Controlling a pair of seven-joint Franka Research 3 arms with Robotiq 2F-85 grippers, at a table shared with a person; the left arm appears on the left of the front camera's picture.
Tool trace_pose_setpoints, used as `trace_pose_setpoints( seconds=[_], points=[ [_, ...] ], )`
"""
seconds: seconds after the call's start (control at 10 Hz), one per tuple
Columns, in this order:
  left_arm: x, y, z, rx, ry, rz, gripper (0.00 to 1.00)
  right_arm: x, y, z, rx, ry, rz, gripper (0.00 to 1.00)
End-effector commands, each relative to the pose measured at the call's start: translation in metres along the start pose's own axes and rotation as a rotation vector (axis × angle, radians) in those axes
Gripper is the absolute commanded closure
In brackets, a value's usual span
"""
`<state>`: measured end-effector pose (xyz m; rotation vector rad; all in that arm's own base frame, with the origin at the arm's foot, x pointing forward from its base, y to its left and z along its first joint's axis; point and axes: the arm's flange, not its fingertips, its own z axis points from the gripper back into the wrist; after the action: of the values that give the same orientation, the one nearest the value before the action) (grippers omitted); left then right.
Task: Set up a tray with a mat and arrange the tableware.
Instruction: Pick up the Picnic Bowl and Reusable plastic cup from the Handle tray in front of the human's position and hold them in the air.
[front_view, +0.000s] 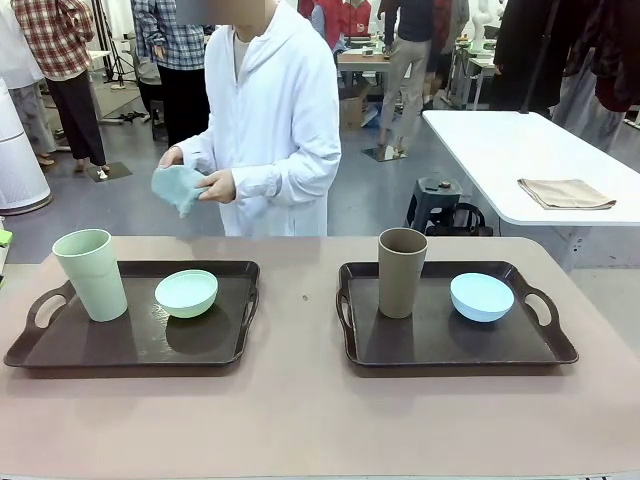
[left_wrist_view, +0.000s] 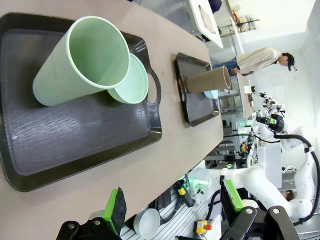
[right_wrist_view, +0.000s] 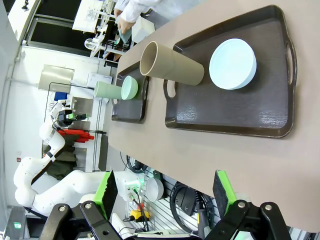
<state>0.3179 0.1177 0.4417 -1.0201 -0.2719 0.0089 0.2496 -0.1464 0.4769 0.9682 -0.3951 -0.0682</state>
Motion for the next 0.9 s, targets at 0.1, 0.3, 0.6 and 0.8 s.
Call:
trace_pose_setpoints(
  seconds=[0.1,0.3,0.6,0.8],
  points=[
    [0.0015,0.0005,0.0002,-0.022,-0.009,-0.004,0.0,0.003,-0.0013,0.0005,0.025,-0.007,0.021,0.0],
    [0.0015,0.0005,0.0002,-0.022,-0.009,-0.004,0.0,0.003,-0.0013,0.0005,0.025,-0.007,0.021,0.0],
    [0.0015,0.0005,0.0002,-0.022,-0.009,-0.004,0.0,0.003,-0.0013,0.0005,0.025,-0.007,0.021,0.0],
    [0.0015,0.0005,0.0002,-0.022,-0.009,-0.004,0.0,0.003,-0.0013,0.0005,0.025,-0.007,0.021,0.0]
  ],
)
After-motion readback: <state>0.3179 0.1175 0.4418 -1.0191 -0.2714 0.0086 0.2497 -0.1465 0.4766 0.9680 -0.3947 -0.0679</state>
